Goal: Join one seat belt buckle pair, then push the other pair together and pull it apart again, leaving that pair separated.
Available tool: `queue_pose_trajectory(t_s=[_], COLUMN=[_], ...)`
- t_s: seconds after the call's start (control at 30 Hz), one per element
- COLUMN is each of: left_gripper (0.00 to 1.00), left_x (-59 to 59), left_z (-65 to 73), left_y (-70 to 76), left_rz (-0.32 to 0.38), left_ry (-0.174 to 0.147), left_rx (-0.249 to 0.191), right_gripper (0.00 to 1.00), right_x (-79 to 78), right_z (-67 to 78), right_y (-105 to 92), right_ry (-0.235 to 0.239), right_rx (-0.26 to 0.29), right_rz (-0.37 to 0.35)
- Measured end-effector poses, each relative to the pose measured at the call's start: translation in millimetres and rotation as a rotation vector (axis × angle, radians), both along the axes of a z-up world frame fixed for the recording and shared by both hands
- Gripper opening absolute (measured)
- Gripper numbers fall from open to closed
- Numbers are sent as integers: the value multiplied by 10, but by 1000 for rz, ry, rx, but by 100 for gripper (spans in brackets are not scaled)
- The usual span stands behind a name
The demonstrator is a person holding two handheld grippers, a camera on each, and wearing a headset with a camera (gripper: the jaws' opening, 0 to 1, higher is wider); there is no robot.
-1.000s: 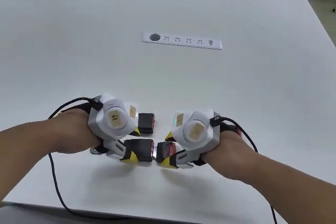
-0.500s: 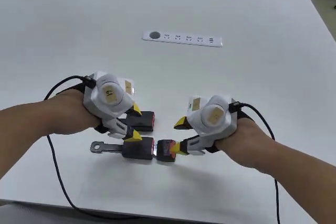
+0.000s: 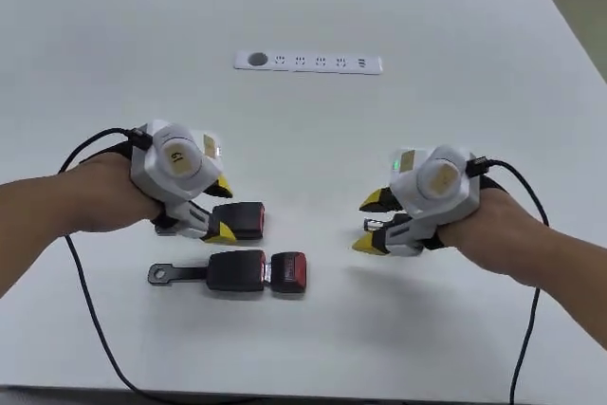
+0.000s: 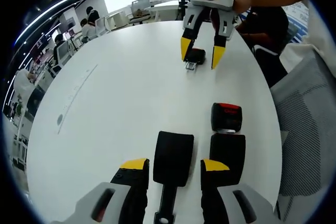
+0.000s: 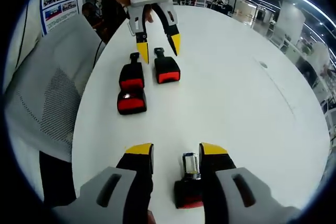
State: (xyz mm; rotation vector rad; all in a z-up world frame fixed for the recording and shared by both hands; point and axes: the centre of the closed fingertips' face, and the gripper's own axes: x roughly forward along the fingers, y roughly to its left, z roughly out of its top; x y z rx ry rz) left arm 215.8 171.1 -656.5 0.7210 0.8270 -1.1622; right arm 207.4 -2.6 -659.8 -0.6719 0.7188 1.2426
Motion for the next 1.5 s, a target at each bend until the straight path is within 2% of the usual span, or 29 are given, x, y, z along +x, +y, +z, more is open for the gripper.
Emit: queue_pose_trajectory(t_s=[0.07, 0.13, 0.23, 0.3, 0.33, 0.43, 0.5, 0.53, 0.63, 0.73, 0.87, 0.9, 1.13, 1.2, 1.3, 1.33, 1.5], left_gripper=[40, 40, 41, 41, 41, 40, 39, 39, 38, 38, 37, 36, 34, 34, 34, 34, 33], left_x=[40, -2, 4, 6, 11, 31, 22, 24, 45, 33, 5, 13, -17, -19, -3, -7, 0], left_z=[-37, -54, -156, -206, -211, -248, -225, -222, -240, -276, -344, -284, -252, -260, -304, -306, -332], left_y=[26, 4, 18, 16, 13, 40, 27, 29, 42, 52, 72, 55, 16, 12, 35, 30, 37], left_rz=[-2, -22, -38, -51, -52, -58, -61, -66, -70, -80, -118, -116, -119, -101, -109, -115, -118], left_ry=[6, 16, 18, 23, 27, 36, 38, 36, 37, 42, 46, 45, 49, 60, 65, 65, 76], left_rx=[2, 15, 46, 48, 48, 57, 61, 63, 67, 85, 110, 103, 96, 96, 104, 108, 120], right_gripper=[32, 33, 33, 32, 32, 32, 32, 32, 31, 32, 32, 32, 33, 33, 33, 33, 33], right_x=[27, 70, 99, 92, 127, 94, 125, 77, 88, 73, 78, 79, 75, 73, 76, 54, 52], right_z=[-10, -61, -107, -110, -160, -142, -232, -187, -292, -271, -313, -318, -341, -346, -372, -323, -333], right_y=[-73, -190, -316, -375, -425, -449, -509, -505, -587, -585, -597, -595, -590, -584, -584, -567, -559], right_ry=[2, -3, 3, 11, 19, 25, 29, 36, 50, 64, 70, 71, 81, 84, 87, 89, 84], right_rx=[-4, -23, -41, -46, -47, -52, -70, -70, -84, -74, -84, -84, -85, -87, -92, -99, -127], right_rz=[-8, -12, -19, -24, -25, -14, 0, 4, 19, 36, 74, 77, 95, 97, 98, 99, 110])
